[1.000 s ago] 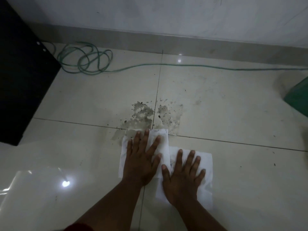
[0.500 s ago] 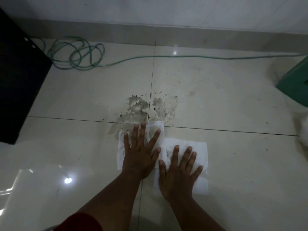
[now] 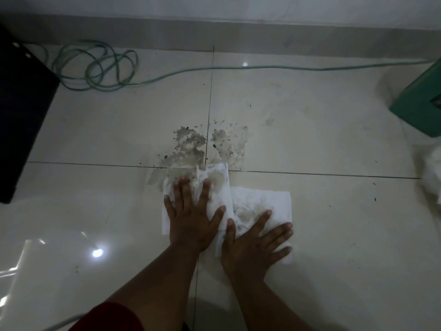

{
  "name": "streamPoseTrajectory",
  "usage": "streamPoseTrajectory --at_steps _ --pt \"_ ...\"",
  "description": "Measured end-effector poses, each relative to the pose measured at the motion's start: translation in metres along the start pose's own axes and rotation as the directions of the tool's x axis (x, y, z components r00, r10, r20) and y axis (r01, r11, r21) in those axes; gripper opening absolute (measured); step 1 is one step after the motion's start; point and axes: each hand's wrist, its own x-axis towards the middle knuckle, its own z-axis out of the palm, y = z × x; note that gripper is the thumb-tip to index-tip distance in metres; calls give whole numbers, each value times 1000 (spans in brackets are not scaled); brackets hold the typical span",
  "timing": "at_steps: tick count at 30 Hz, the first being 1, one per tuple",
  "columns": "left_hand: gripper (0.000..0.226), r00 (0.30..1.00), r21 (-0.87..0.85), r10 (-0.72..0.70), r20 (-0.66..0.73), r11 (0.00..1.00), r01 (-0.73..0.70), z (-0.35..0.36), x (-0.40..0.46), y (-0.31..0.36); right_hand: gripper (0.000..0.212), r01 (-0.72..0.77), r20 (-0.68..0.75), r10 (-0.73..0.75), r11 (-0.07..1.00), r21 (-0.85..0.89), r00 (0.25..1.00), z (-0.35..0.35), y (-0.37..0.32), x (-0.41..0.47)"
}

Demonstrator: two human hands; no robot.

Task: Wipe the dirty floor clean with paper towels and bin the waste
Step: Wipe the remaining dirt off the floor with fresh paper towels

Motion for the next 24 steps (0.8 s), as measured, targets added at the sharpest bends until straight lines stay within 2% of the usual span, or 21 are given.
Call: streamPoseTrajectory --at_steps 4,8,12,24 --pt "84 1000 26 20 -8 999 -20 -1 0 -1 96 27 -35 -27 1000 1 999 -1 -2 4" --pt "83 999 23 27 -42 999 -26 -1 1 0 92 157 -77 -156 988 10 985 -5 -10 19" --pt "83 998 -2 31 -64 1000 -31 -3 6 2 89 267 -42 -267 964 -19 963 -8 -25 39" --pt "72 988 22 128 -88 992 -127 -1 39 -4 86 335 -70 -344 935 -114 936 -9 -50 64"
